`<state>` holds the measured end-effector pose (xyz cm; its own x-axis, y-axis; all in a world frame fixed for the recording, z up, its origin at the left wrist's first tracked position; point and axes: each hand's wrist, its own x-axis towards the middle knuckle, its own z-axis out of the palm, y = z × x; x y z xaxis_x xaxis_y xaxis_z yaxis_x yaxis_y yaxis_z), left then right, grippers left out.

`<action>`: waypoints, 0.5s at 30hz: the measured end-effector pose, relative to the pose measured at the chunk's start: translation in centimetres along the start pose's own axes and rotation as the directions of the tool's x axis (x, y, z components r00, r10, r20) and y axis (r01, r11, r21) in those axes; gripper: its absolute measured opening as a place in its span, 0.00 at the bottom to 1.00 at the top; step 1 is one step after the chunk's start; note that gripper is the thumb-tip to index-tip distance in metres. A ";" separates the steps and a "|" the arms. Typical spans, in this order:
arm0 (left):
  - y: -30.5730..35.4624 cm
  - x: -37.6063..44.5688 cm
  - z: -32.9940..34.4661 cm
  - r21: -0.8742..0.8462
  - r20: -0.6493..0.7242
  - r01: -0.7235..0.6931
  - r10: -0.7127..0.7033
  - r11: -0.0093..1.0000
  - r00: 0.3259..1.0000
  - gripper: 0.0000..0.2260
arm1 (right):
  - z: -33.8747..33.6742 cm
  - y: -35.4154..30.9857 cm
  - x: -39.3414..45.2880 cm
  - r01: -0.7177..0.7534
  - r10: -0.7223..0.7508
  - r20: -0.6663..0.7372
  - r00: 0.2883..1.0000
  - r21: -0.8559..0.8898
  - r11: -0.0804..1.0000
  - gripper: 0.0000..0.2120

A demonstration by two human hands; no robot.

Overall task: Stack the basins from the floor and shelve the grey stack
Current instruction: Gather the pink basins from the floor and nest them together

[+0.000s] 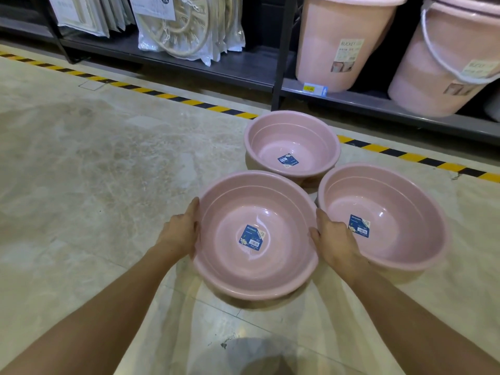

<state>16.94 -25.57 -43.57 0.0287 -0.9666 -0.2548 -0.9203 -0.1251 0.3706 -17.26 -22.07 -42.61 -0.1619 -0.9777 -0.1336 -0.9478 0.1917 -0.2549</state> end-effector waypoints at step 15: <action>0.0 -0.9 0.0 -0.124 0.015 0.023 -0.021 0.992 1.000 0.36 | -0.3 -0.1 -1.8 -0.145 0.105 0.127 0.986 0.365 0.920 0.36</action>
<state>16.92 -24.67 -43.32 0.0423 -0.9601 -0.2765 -0.8638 -0.1742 0.4727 -17.00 -20.33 -42.01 -0.2242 -0.9335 -0.2800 -0.7478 0.3490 -0.5648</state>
